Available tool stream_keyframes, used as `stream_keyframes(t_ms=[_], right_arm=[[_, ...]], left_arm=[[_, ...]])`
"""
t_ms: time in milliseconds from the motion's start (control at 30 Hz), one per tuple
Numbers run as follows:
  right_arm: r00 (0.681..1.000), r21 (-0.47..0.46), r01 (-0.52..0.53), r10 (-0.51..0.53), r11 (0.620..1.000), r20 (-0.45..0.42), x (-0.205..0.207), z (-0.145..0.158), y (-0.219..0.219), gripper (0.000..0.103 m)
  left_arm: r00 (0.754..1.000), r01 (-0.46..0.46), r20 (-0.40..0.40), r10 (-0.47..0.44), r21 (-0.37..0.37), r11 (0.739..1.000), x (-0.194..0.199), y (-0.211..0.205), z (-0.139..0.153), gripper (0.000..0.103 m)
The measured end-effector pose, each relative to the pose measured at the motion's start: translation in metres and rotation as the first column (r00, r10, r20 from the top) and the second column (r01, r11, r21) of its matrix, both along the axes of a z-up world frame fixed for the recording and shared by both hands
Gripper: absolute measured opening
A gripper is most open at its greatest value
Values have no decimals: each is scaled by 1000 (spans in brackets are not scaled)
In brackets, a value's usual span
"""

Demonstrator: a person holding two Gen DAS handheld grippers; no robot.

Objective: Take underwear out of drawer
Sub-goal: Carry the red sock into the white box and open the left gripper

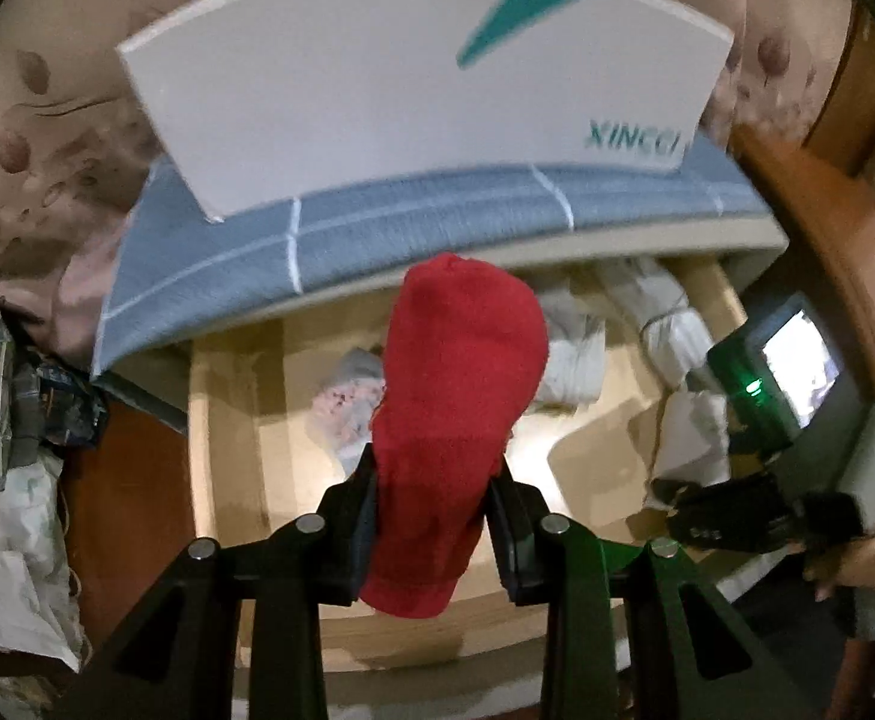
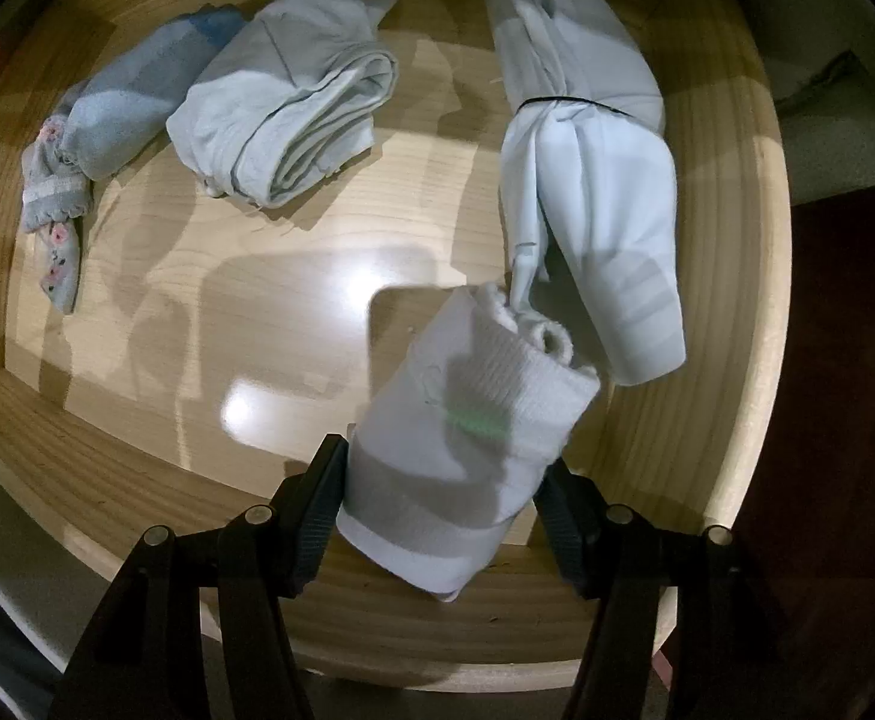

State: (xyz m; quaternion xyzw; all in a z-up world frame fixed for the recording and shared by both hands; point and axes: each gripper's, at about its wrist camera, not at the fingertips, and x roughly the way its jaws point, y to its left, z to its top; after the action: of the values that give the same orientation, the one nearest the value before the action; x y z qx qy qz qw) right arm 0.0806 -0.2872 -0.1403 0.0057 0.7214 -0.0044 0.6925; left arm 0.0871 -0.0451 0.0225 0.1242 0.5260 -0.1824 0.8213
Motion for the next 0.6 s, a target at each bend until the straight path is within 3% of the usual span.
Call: stream_keyframes(t_ms=[333,600], right_arm=[[1000,0,0,0,1000,0,0,0,-1,58],[1000,-1,2,-2,1000,0,0,0,-1,58]], left_arm=[[988,-10,151,23,-88,996,-7,17,67,32],[952,-26,300,66,-134,991,15,28,136,32]])
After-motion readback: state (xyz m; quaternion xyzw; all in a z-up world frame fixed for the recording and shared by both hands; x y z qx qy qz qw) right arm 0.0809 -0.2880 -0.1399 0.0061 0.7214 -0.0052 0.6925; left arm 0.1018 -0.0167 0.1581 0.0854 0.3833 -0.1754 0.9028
